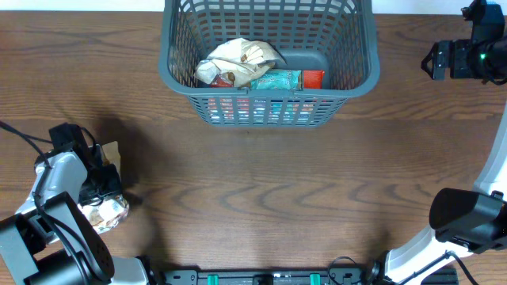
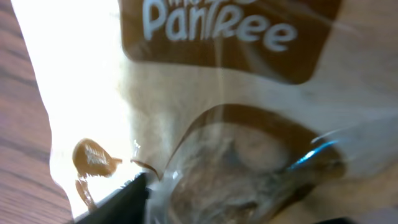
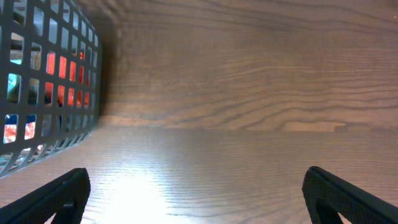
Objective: Pack container
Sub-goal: 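Carry the PanTree pouch into the basket and open the left gripper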
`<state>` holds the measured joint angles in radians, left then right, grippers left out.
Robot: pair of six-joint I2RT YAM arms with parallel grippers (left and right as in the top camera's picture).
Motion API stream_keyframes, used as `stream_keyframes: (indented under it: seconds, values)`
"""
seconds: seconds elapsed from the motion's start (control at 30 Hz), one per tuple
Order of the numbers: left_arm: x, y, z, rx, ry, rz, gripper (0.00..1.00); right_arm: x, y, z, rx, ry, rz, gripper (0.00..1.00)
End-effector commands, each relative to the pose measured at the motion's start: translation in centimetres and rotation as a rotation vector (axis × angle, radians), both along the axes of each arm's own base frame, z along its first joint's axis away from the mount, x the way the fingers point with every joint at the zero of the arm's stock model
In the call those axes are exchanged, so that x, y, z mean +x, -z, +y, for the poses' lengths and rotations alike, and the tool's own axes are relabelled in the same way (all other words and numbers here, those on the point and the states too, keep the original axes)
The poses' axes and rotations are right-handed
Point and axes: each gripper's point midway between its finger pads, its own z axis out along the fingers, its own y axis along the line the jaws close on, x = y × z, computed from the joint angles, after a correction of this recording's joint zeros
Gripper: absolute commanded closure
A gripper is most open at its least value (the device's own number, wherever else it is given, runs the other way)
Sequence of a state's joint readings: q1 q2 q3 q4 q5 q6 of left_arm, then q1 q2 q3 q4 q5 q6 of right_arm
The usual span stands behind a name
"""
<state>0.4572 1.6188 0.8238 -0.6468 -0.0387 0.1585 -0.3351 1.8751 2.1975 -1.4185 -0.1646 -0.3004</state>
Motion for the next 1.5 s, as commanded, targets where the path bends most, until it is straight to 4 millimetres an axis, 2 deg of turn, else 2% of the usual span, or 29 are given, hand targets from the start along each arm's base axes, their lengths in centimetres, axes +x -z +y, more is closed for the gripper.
stream_keyframes:
  seconds: [0.0,0.03,0.1,0.17,0.3,0.4,0.5,0.63,0.77,0.9,1.03,1.17,1.23,1.33,1.47]
  values:
    - [-0.4,0.5,-0.1,-0.012,-0.027,0.017,0.71,0.0,0.4,-0.1,0.004,-0.012,0.01,0.01]
    - [-0.4,0.5,-0.1,-0.012,-0.039,0.014,0.73,0.0,0.4,-0.1,0.004,-0.012,0.01,0.01]
    - [-0.3,0.5,-0.2,-0.018,-0.057,0.008,0.94,0.0,0.4,-0.1,0.004,-0.012,0.01,0.01]
    - [0.0,0.5,-0.7,-0.05,-0.058,-0.008,0.94,0.0,0.4,-0.1,0.004,-0.012,0.01,0.01]
    - [1.8,0.0,-3.1,-0.196,-0.06,-0.094,0.95,0.1,0.4,-0.1,0.004,-0.012,0.01,0.01]
    - [3.4,-1.7,-4.6,-0.286,-0.066,-0.149,0.94,0.1,0.4,-0.1,0.004,-0.012,0.009,0.01]
    - [4.7,-4.4,-5.5,-0.31,-0.052,-0.177,0.94,0.1,0.4,-0.1,0.003,-0.012,0.007,0.01]
    - [7.6,-10.5,-6.7,-0.294,0.035,-0.273,0.94,0.2,0.4,-0.1,0.002,-0.012,0.005,0.01]
    - [11.0,-18.4,-8.2,-0.246,0.122,-0.442,0.94,0.2,0.4,-0.1,0.001,-0.013,0.004,0.01]
    - [13.3,-26.1,-9.7,-0.226,0.14,-0.597,0.94,0.2,0.4,-0.1,-0.001,-0.016,0.004,0.01]
    - [15.0,-32.9,-12.8,-0.214,0.255,-0.766,0.94,0.2,0.4,-0.1,0.0,-0.016,0.004,0.01]
    - [16.7,-39.5,-17.2,-0.219,0.404,-0.953,0.94,0.2,0.4,-0.1,0.0,-0.016,0.004,0.01]
    - [17.4,-42.0,-19.2,-0.205,0.475,-1.03,0.94,0.2,0.4,-0.1,0.0,-0.016,0.005,0.01]
    - [18.3,-44.8,-22.7,-0.126,0.674,-1.139,0.94,0.1,0.4,-0.1,0.001,-0.016,0.008,0.01]
    - [19.3,-46.1,-28.1,0.003,1.011,-1.238,0.94,0.0,0.5,0.0,0.004,-0.016,0.014,0.01]
